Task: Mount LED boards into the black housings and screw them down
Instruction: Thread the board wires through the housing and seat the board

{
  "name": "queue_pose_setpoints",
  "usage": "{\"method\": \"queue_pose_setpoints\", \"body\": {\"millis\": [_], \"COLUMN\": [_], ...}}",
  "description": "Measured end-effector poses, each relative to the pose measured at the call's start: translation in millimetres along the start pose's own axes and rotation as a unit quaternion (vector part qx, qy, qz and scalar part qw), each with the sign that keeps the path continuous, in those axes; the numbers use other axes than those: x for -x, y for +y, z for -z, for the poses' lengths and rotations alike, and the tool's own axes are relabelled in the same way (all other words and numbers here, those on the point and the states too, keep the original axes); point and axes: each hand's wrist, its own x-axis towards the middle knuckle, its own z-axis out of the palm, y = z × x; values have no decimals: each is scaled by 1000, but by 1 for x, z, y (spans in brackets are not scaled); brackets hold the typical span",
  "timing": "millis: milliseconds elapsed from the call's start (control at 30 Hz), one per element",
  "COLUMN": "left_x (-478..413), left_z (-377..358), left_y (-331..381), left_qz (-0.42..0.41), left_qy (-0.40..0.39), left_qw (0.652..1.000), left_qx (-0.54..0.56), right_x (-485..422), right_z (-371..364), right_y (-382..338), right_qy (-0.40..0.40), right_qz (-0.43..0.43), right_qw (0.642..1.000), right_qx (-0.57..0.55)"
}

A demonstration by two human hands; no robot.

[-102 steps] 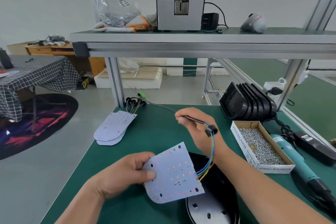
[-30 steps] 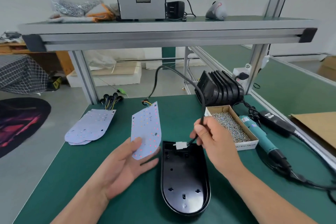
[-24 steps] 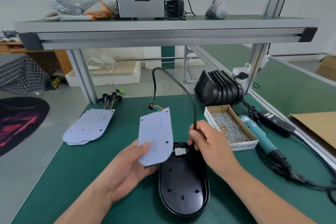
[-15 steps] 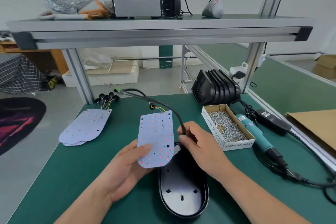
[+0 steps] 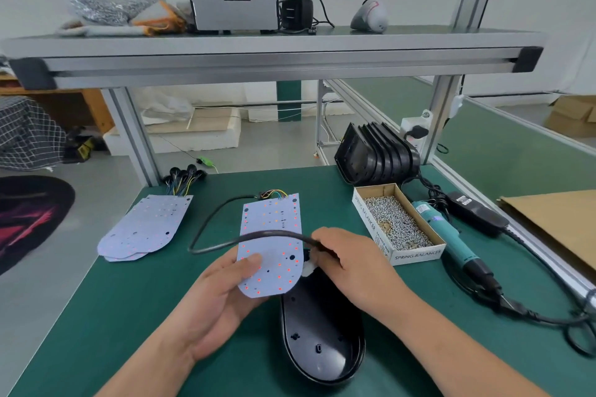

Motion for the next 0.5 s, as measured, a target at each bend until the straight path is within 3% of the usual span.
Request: {"method": "queue_pose_setpoints", "body": {"millis": [200,367,500], "left_x": [1,1,2], "left_z": [-2,-1,-4], "left_y": [3,1,-1], "left_qz": [-12,-24,-39], "left_qy": [-23,-19,-16], "left_qw": [1000,999,998], "left_qx": [-14,-26,-52], "right_x": [1,1,0], "right_z": [-7,-7,-6], "right_y": [-12,-13,-12], "right_qy": [39,-8,7], "right_qz": [12,-66,-115], "right_qw": [999,991,978], "right_qx": [24,-115,-175]}}
